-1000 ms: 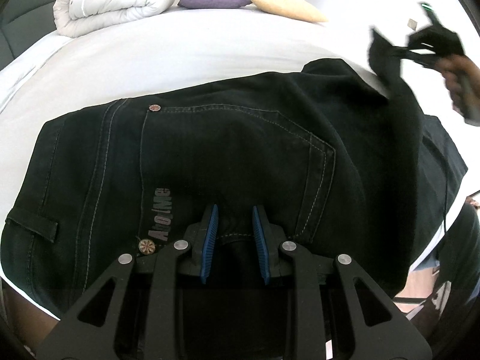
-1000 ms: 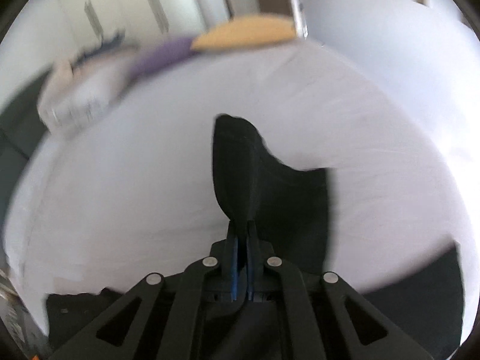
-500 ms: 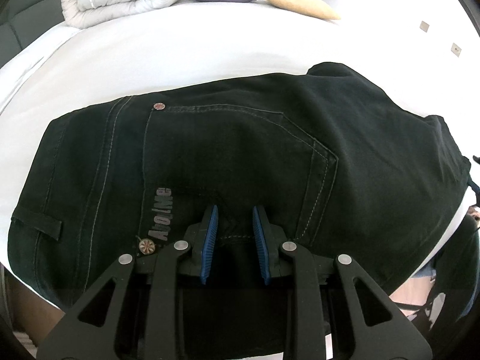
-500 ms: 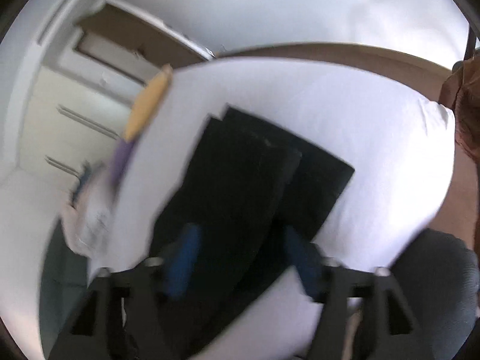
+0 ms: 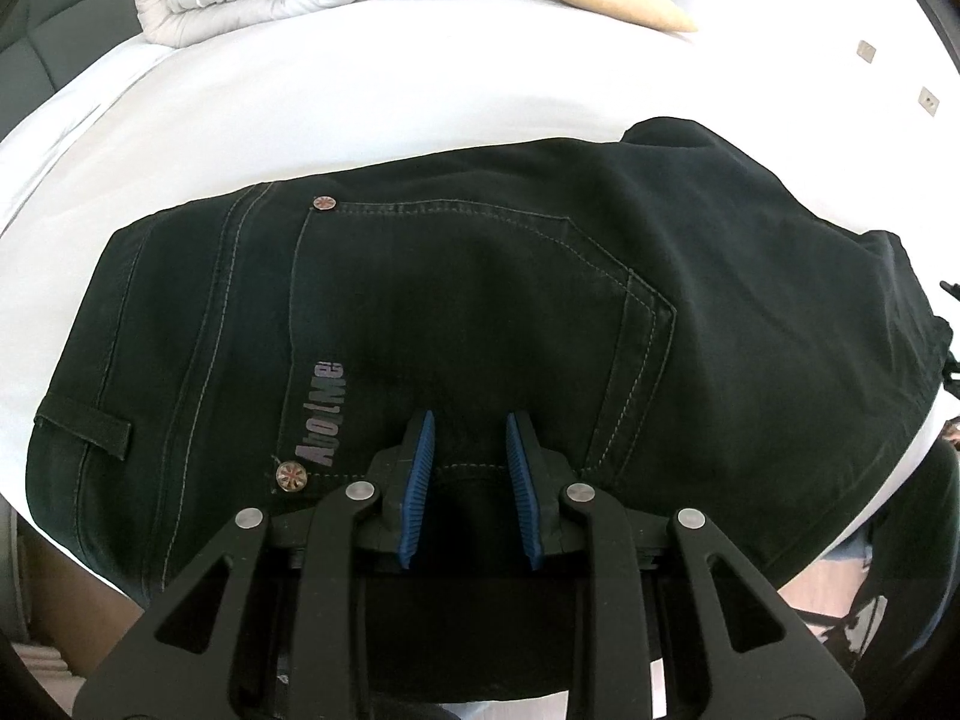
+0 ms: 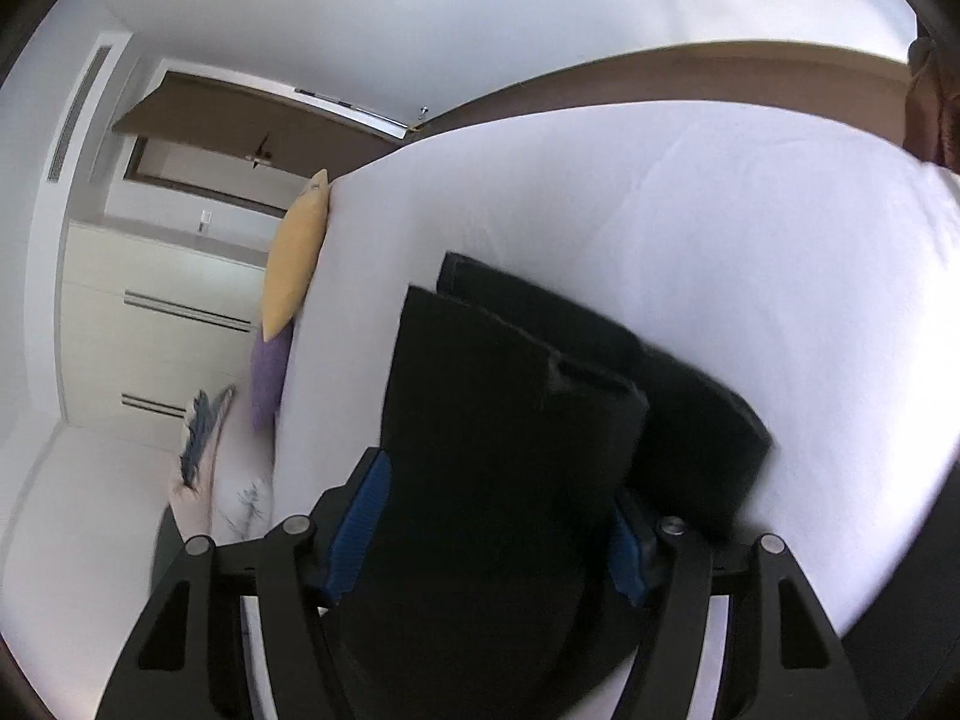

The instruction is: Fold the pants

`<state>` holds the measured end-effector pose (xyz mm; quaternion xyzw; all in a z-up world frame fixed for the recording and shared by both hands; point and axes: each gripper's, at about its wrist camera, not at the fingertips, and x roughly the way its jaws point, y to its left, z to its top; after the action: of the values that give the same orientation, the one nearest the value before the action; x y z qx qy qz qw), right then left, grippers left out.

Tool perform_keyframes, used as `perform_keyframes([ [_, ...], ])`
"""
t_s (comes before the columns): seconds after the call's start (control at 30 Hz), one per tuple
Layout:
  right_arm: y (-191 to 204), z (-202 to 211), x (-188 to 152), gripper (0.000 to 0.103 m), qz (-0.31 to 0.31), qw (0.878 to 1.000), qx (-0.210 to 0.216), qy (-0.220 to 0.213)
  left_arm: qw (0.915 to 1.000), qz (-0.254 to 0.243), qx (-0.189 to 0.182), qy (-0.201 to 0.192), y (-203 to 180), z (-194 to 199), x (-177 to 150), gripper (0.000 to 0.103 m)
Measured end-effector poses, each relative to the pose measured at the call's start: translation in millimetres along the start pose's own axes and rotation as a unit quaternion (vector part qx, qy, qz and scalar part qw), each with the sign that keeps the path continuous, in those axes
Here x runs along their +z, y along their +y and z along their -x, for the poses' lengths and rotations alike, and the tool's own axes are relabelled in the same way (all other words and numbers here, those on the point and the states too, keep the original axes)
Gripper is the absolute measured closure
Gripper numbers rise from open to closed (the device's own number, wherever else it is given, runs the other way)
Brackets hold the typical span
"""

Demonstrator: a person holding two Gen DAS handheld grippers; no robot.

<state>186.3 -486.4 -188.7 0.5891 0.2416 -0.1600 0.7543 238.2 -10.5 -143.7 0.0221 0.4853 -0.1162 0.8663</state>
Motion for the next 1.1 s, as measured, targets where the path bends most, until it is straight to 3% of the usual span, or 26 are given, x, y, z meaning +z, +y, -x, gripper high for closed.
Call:
perform_keyframes([
  [0.03, 3, -7, 4, 0.040, 0.002, 1.000, -0.003, 0.007, 1.0000, 0.000, 0.000, 0.000, -1, 0, 1, 0.078],
  [0.1, 14, -21, 12, 0.066, 0.020, 0.999, -0.018, 0.035, 1.0000, -0.001, -0.001, 0.001, 0, -4, 1, 0.078],
  [0.13, 17, -28, 15, 0.092, 0.028, 0.998, -0.020, 0.044, 1.0000, 0.000, -0.003, 0.001, 0, -5, 2, 0.078],
  [0.17, 22, -35, 18, 0.097, 0.035, 0.998, -0.022, 0.055, 1.0000, 0.001, -0.005, 0.001, 2, -6, 1, 0.078],
  [0.27, 53, -39, 26, 0.100, 0.084, 0.994, -0.008, 0.063, 0.9999, 0.005, -0.012, 0.003, 7, -7, 2, 0.078],
  [0.4, 92, 10, 39, 0.100, 0.152, 0.983, 0.101, -0.019, 0.9997, 0.009, -0.021, 0.001, 11, -9, 6, 0.077],
  [0.47, 70, 18, 40, 0.100, 0.129, 0.987, 0.085, -0.036, 0.9990, 0.021, -0.039, -0.003, 12, -9, 7, 0.077],
  [0.57, -10, -7, 37, 0.100, 0.017, 1.000, -0.006, 0.004, 0.9995, 0.011, -0.029, -0.007, 10, -11, 7, 0.077],
  [0.6, -30, -9, 33, 0.103, -0.009, 1.000, 0.006, 0.004, 0.9996, 0.006, -0.027, -0.007, 9, -11, 6, 0.077],
  [0.7, -33, 0, 28, 0.101, -0.001, 0.999, 0.031, -0.011, 0.9994, 0.000, -0.033, -0.005, 12, -11, 6, 0.077],
  [0.8, -31, 4, 29, 0.079, -0.013, 0.999, 0.040, -0.004, 0.9993, 0.004, -0.037, -0.007, 17, -11, 6, 0.077],
  [0.87, -31, 13, 25, 0.053, 0.002, 0.998, 0.055, -0.008, 0.9994, 0.002, -0.034, -0.012, 15, -10, 4, 0.077],
  [0.93, -30, 17, 24, 0.049, 0.017, 0.998, 0.064, -0.009, 0.9994, -0.004, -0.030, -0.015, 12, -8, -1, 0.077],
  [1.03, -37, 30, 25, 0.052, 0.012, 0.998, 0.068, -0.007, 0.9994, -0.010, -0.030, -0.013, 7, -5, -2, 0.077],
  [1.1, -34, 32, 27, 0.072, 0.033, 0.999, 0.037, -0.004, 0.9993, -0.010, -0.033, -0.014, 6, -4, -5, 0.077],
])
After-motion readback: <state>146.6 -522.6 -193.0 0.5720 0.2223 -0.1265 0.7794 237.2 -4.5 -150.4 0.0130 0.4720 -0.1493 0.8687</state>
